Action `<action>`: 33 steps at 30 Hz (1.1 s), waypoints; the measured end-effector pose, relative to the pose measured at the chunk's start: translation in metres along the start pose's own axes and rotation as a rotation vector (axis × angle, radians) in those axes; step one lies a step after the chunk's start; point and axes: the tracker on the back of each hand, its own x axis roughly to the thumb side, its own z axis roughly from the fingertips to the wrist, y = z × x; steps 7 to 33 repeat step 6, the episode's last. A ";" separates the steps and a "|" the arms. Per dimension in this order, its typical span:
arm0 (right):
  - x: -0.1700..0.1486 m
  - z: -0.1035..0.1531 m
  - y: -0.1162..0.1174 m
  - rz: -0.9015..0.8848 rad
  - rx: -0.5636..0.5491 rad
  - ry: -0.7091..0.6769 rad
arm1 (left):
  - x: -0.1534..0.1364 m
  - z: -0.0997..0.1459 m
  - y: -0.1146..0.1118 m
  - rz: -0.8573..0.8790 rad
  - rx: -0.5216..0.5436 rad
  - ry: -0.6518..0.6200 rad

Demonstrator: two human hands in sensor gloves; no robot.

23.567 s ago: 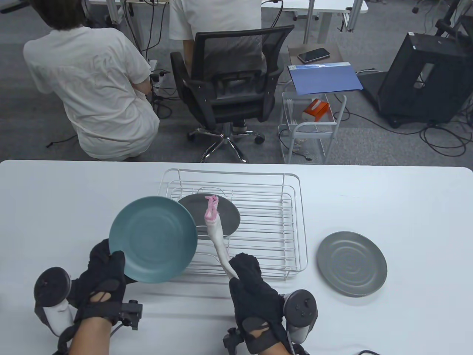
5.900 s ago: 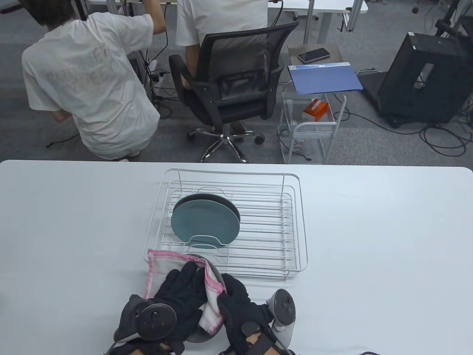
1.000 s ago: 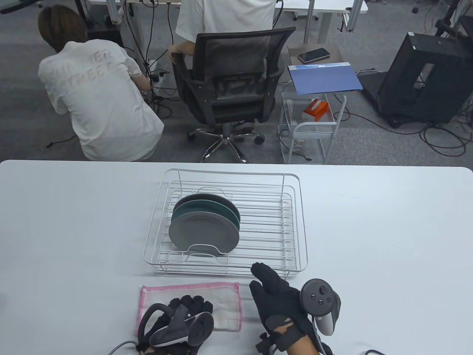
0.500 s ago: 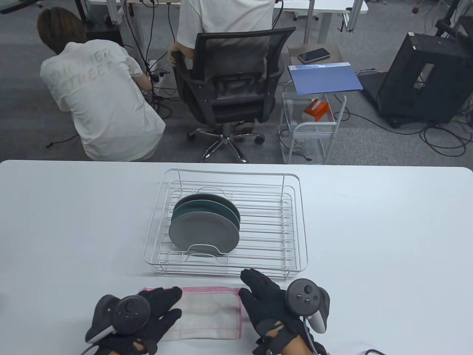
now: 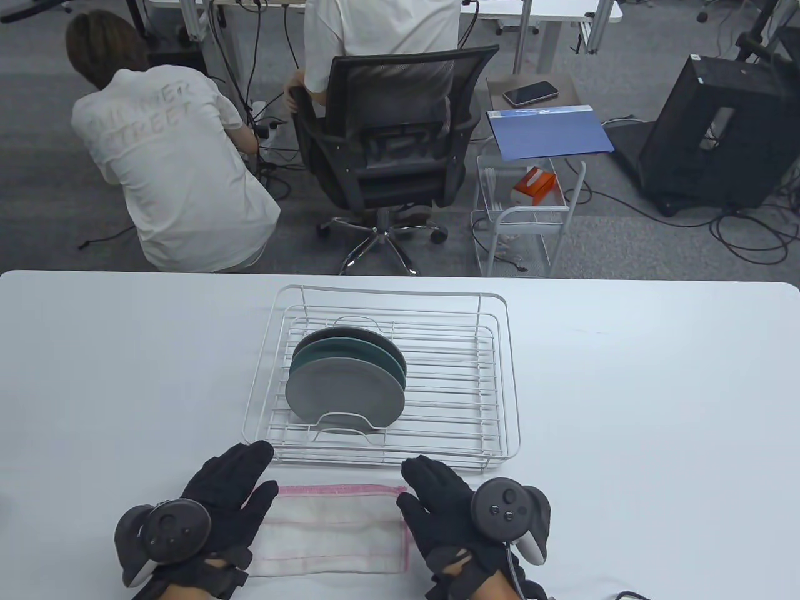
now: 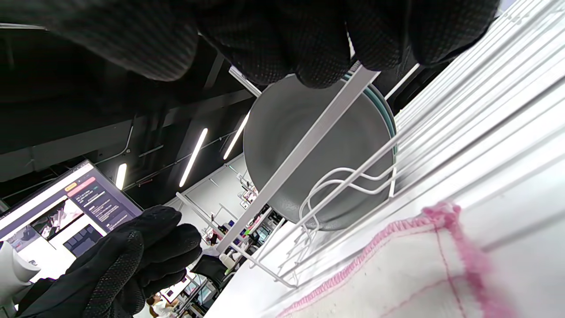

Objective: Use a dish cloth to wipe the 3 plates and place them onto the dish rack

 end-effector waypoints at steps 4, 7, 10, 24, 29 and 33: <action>0.000 0.000 -0.003 0.005 -0.011 0.001 | 0.005 -0.002 -0.003 -0.017 -0.018 -0.009; 0.000 0.000 -0.003 0.000 -0.011 0.002 | 0.006 -0.003 -0.004 -0.020 -0.027 -0.009; 0.000 0.000 -0.003 0.000 -0.011 0.002 | 0.006 -0.003 -0.004 -0.020 -0.027 -0.009; 0.000 0.000 -0.003 0.000 -0.011 0.002 | 0.006 -0.003 -0.004 -0.020 -0.027 -0.009; 0.000 0.000 -0.003 0.000 -0.011 0.002 | 0.006 -0.003 -0.004 -0.020 -0.027 -0.009; 0.000 0.000 -0.003 0.000 -0.011 0.002 | 0.006 -0.003 -0.004 -0.020 -0.027 -0.009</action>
